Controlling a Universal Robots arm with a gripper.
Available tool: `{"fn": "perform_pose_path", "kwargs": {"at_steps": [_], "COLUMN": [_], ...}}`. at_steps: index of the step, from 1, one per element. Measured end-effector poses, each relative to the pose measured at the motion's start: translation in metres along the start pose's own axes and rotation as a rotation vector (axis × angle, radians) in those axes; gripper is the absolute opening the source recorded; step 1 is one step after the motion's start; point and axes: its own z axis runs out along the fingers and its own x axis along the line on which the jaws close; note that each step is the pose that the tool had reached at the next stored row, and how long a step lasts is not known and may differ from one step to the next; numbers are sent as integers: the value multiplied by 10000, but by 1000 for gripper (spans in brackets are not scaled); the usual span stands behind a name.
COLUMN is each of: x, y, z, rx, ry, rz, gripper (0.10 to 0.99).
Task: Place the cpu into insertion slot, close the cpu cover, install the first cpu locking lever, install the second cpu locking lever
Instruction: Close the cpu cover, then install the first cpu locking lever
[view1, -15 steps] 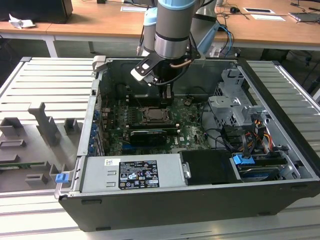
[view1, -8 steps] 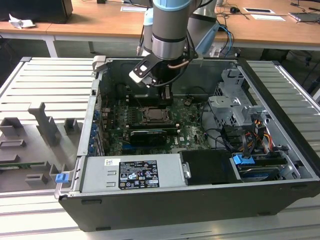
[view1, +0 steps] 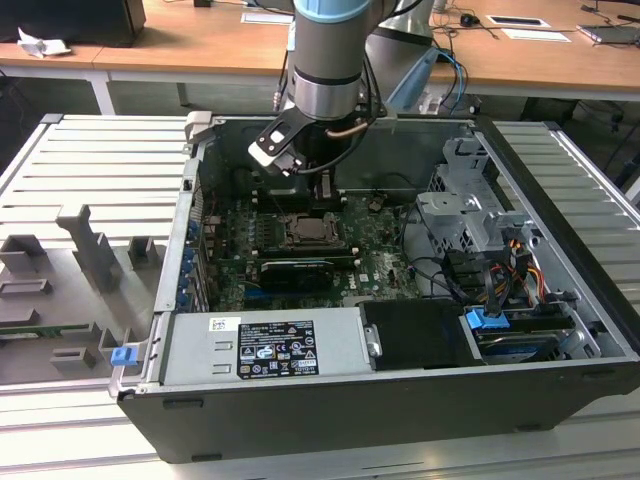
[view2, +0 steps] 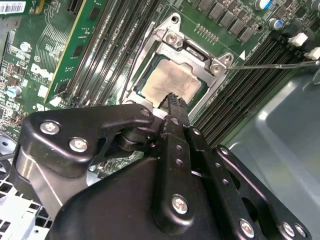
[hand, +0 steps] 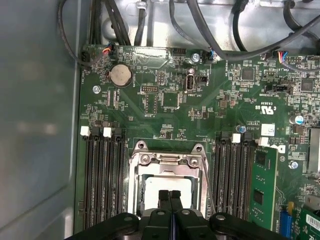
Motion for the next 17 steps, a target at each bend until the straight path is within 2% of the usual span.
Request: {"fn": "perform_pose_path", "kwargs": {"at_steps": [13,15,17], "x": [3,4,5], "y": [-33,-32,-32], "z": [-4,-61,-166], "rx": [0,0,0], "ry": [-1,0,1], "rz": [1,1,1], "gripper": [106,106,106]}}
